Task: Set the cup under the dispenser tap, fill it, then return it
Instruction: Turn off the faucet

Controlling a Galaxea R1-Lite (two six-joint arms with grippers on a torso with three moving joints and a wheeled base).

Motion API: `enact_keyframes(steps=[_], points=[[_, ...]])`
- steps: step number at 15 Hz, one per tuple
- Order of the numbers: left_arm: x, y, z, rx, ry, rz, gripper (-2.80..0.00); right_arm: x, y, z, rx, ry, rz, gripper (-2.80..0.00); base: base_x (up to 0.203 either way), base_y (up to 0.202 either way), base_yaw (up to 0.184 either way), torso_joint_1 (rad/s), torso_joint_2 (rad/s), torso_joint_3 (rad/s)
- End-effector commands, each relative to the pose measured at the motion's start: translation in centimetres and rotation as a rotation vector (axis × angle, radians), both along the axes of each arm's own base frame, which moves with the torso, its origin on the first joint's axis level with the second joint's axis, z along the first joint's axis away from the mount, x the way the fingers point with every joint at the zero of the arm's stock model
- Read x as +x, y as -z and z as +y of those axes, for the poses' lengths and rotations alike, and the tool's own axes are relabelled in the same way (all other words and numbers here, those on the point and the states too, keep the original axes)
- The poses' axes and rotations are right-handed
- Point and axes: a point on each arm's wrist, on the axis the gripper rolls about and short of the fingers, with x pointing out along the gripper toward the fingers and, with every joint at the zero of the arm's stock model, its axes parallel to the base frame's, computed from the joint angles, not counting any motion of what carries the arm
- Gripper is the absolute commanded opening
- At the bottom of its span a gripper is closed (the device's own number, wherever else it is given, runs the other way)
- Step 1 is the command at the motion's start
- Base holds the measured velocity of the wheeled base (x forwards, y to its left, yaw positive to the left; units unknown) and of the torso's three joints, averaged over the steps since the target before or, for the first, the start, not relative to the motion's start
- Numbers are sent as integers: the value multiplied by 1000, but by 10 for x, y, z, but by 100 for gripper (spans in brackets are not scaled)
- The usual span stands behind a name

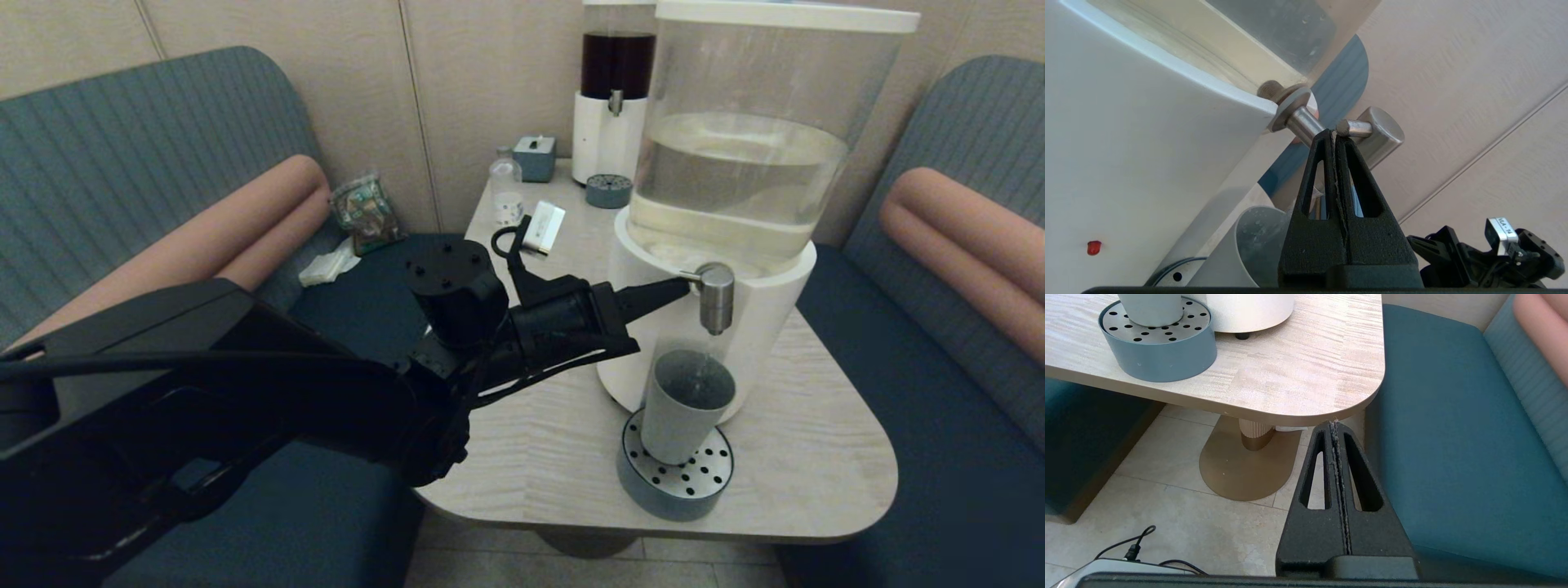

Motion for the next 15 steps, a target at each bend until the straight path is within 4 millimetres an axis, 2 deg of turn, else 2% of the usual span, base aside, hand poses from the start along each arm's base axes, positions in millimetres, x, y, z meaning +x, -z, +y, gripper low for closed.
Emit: enact_keyframes(steps=[1, 6, 9, 15], points=[[1, -1, 0, -7, 4, -5, -280, 0, 0, 0, -1, -1, 0, -280, 0, 0, 0, 0, 0, 0], [-11, 13, 9, 34, 0, 43, -280, 0, 0, 0, -1, -1, 0, -280, 0, 0, 0, 0, 0, 0], [-23, 7, 18, 17, -5, 20, -280, 0, 0, 0, -1, -1, 0, -280, 0, 0, 0, 0, 0, 0], [-18, 0, 14, -5, -2, -9, -280, 0, 0, 0, -1, -1, 0, -280, 0, 0, 0, 0, 0, 0]])
